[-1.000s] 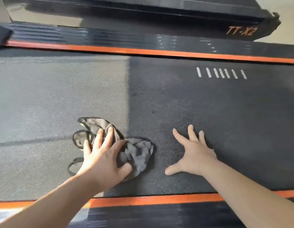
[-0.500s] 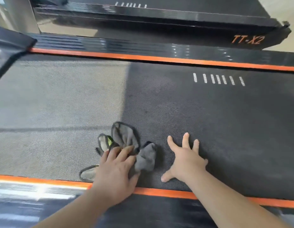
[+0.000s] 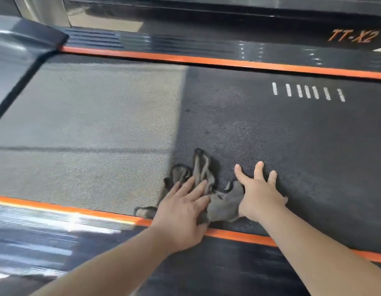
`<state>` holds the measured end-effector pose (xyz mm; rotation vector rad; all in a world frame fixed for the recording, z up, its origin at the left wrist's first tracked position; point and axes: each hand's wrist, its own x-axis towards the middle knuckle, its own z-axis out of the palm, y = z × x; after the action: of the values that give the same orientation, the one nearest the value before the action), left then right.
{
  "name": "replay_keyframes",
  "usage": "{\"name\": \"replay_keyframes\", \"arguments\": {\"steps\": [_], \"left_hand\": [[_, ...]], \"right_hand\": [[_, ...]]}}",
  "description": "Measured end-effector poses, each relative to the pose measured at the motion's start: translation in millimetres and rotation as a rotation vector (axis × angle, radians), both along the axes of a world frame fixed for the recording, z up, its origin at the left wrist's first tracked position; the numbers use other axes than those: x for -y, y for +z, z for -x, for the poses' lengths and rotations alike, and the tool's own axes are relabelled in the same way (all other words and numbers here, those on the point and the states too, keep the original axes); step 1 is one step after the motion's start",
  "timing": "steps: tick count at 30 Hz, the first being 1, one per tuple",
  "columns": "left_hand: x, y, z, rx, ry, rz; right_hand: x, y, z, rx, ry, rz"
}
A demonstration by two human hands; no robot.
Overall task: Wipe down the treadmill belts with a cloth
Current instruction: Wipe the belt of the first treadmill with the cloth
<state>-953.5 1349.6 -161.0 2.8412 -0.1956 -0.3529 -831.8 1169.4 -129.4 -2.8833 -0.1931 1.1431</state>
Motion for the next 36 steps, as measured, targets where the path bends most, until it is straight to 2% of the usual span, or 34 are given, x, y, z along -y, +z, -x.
{"name": "replay_keyframes", "arguments": {"steps": [2,3,6,8,10,12,14,15,16,18,20,22,24,26,27,28,30,32,34,36], "left_hand": [[-32.6,3.1,-12.3,0.009,-0.129,-0.037],[-50.9,1.5,-22.0,0.049,-0.083,-0.066],[-80.3,6.0,-48.8,-0.021,0.336,-0.029],[-60.6,0.0,-48.5,-0.024,0.425,-0.020],[-28.2,-3.6,-30.7,0.046,0.250,0.063],[-9.4,-6.7,-5.1,0.001,-0.063,0.115],[-31.0,-7.4,-7.5,-0.017,-0.260,0.075],[-45.5,-8.9,-17.5,0.013,-0.257,0.037],[-60.7,-8.0,-28.0,0.032,-0.168,-0.010],[-80.7,-3.5,-49.8,0.031,0.161,-0.031],[-64.7,1.4,-57.5,-0.019,0.336,-0.003],[-25.1,2.8,-40.6,0.002,0.216,0.025],[1.7,4.0,-11.7,0.047,-0.082,0.144],[-9.4,8.0,-3.2,0.041,-0.267,0.185],[-24.0,6.8,-11.6,0.063,-0.278,0.142],[-39.1,6.2,-21.7,0.078,-0.203,0.079],[-65.7,9.4,-45.6,0.038,0.100,-0.060],[-63.7,9.4,-53.6,0.017,0.325,-0.054],[-33.6,8.4,-36.8,0.073,0.331,0.012],[-3.4,5.1,-10.2,0.022,0.086,0.151]], "right_hand": [[1.3,0.3,0.4,-0.005,0.013,-0.013],[1.2,0.8,0.6,-0.006,0.024,-0.016],[-1.1,2.2,0.6,-0.001,0.034,0.002],[-2.7,1.6,0.2,0.005,0.037,0.017],[-4.0,3.0,-0.5,0.006,0.025,0.017],[-2.3,0.6,0.1,0.030,0.014,0.007],[-1.4,-1.6,0.0,0.047,0.025,0.004],[-0.8,-0.9,-0.8,0.039,0.034,0.006],[-0.9,-0.1,-1.4,0.024,0.039,0.006],[-1.2,-0.4,-1.7,0.002,0.051,0.008],[-2.8,0.2,-1.6,-0.005,0.045,0.019],[-4.0,1.8,-0.3,0.001,0.038,0.021],[-2.9,1.9,-0.8,0.017,0.022,0.016],[-2.5,1.6,-1.7,0.019,0.027,0.011],[-1.6,1.6,-2.3,0.012,0.039,0.011],[-1.2,2.0,-2.3,0.002,0.046,0.012],[-2.1,1.9,-3.4,-0.020,0.051,0.017],[-3.8,3.0,-3.4,-0.035,0.040,0.026],[-5.1,2.7,-2.6,-0.026,0.038,0.030],[-3.4,2.6,-1.1,0.009,0.034,0.030]]}}
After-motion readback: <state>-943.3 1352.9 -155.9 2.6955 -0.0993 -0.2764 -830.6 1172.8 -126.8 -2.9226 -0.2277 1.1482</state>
